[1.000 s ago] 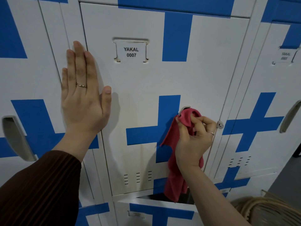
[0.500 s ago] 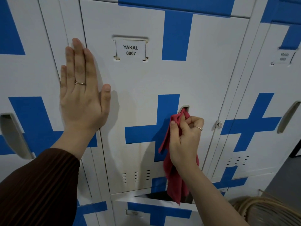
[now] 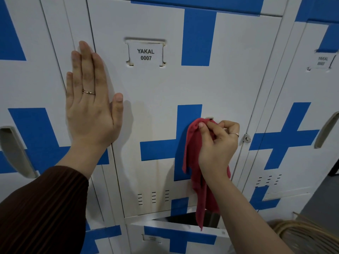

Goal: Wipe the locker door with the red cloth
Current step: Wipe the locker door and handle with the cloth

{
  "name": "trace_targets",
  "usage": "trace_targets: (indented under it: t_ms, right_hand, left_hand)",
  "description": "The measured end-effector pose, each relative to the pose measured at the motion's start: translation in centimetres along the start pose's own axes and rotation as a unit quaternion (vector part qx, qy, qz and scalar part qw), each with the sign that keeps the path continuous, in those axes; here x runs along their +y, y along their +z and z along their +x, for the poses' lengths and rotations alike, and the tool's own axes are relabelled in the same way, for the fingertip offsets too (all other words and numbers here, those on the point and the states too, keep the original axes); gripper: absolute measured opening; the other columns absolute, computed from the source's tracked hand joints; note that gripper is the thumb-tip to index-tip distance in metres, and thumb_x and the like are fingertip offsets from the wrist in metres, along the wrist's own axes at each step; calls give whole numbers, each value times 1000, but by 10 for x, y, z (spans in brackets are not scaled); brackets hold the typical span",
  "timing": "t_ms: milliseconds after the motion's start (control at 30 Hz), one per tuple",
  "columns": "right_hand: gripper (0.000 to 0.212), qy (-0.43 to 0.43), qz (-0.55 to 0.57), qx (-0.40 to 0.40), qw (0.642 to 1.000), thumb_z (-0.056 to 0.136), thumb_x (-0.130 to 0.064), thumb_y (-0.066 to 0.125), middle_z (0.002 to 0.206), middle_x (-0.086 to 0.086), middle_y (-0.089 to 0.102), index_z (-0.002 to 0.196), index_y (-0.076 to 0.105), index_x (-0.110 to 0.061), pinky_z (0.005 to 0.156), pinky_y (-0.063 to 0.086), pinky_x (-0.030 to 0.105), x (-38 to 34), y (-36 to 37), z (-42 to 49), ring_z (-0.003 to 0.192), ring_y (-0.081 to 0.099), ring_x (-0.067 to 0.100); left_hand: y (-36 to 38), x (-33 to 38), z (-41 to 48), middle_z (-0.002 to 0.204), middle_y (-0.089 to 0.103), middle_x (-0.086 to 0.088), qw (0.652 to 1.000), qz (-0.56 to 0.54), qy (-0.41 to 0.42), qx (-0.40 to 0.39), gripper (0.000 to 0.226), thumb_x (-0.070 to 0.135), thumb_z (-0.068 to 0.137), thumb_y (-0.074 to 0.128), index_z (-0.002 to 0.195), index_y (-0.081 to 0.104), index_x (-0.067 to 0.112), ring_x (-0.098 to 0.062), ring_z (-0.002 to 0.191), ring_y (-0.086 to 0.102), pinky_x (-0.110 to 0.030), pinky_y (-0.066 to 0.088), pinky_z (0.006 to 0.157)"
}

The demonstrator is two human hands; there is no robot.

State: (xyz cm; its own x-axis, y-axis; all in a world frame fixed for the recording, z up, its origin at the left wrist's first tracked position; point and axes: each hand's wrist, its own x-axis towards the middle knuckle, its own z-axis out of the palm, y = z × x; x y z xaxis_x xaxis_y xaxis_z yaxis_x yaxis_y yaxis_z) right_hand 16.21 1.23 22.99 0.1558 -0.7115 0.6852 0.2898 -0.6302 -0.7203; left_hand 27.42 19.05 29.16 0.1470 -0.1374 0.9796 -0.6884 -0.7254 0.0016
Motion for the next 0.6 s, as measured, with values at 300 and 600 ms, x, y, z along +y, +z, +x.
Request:
trace_targets:
  t_ms: [300,600]
  right_hand:
    - [7,-86,-102,-36,990,81,-5,64,91,4,39,85,67,0,69,35,-1,12,-6,-9,72,36,2]
    - [12,-146,-280,-162,935,70,-1,74,83,10,51,77,64,0,50,40,9,44,-28,-37,56,47,10]
  left_hand:
    - [-1,1,0,149,15,-29,1000,4,-5,0,63,35,96,18,144,12,-4,-34,140,7,-35,1,116]
    - [-3,2,0,151,12,-27,1000,1,-7,-16,62,33,96,21,145,10,-3,-32,141,5,-35,0,116]
